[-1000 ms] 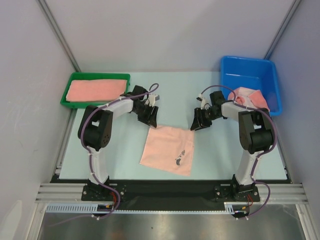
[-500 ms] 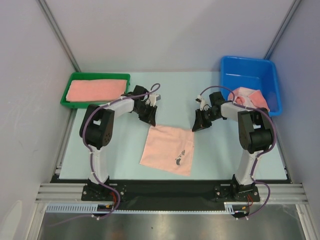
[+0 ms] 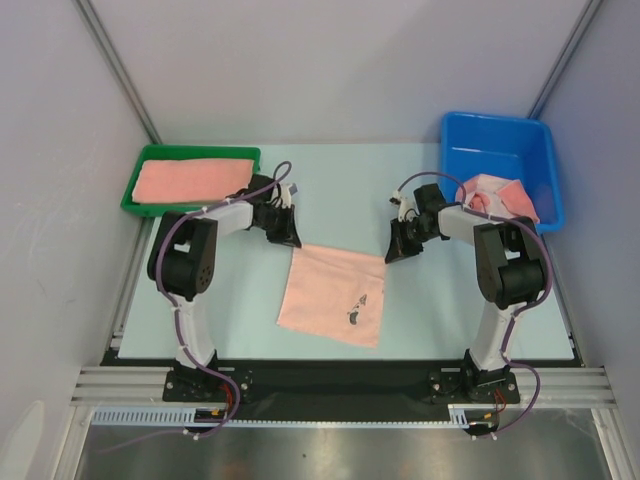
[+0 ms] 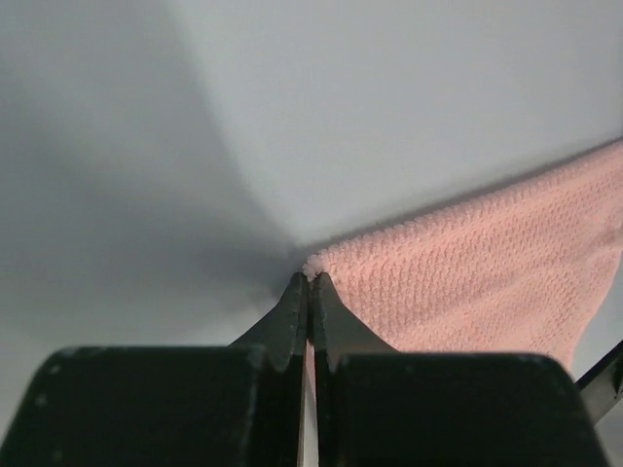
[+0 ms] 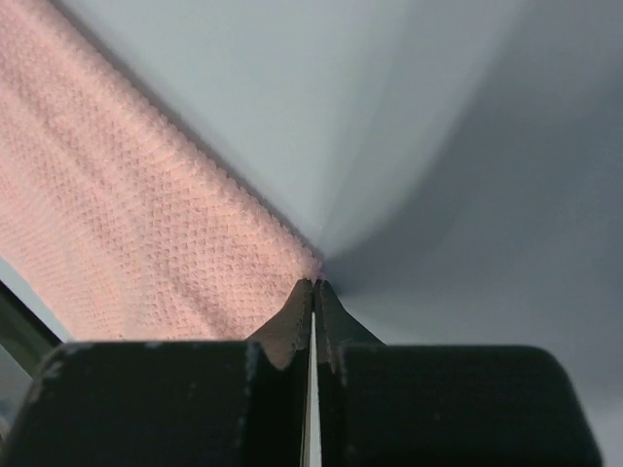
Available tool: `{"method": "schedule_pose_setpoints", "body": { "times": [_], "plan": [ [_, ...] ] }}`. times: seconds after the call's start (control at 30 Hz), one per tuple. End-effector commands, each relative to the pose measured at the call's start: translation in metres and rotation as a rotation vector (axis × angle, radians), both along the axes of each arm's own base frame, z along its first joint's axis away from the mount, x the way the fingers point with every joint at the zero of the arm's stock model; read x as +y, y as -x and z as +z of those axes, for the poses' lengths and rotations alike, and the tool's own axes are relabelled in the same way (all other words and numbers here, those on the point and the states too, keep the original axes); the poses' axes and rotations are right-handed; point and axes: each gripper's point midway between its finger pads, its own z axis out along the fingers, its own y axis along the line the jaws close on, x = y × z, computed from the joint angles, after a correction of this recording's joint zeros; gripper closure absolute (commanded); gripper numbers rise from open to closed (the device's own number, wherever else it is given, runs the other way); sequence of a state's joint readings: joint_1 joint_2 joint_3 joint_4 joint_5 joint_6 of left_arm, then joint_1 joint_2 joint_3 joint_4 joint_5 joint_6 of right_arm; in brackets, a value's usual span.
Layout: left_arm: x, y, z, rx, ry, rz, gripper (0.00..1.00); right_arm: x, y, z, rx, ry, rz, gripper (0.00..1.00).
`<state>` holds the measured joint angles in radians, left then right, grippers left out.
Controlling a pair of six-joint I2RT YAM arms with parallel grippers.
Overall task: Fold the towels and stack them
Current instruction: Fold the towel
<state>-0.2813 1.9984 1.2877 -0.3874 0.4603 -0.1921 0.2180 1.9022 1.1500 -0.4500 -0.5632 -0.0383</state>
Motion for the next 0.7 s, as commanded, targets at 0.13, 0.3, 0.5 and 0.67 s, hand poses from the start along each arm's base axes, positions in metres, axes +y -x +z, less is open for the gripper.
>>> {"method": "schedule_pose_setpoints", "body": {
  "times": [0.13, 0.3, 0.5, 0.67],
  "plan": [
    [0.003, -0.01, 0.019, -0.046, 0.041, 0.07, 0.94, -0.003, -0.016, 0.016, -0.137, 0.069, -0.044, 1.0],
    [0.006, -0.015, 0.03, -0.078, 0.02, 0.053, 0.7, 0.007, -0.017, 0.016, -0.142, 0.068, -0.011, 1.0],
    [0.015, -0.022, 0.029, -0.118, -0.062, -0.08, 0.55, 0.012, -0.016, 0.014, -0.133, 0.06, 0.003, 1.0],
    [0.005, -0.009, 0.02, -0.104, -0.006, -0.24, 0.48, 0.012, -0.014, 0.012, -0.125, 0.064, 0.015, 1.0]
  ]
}}
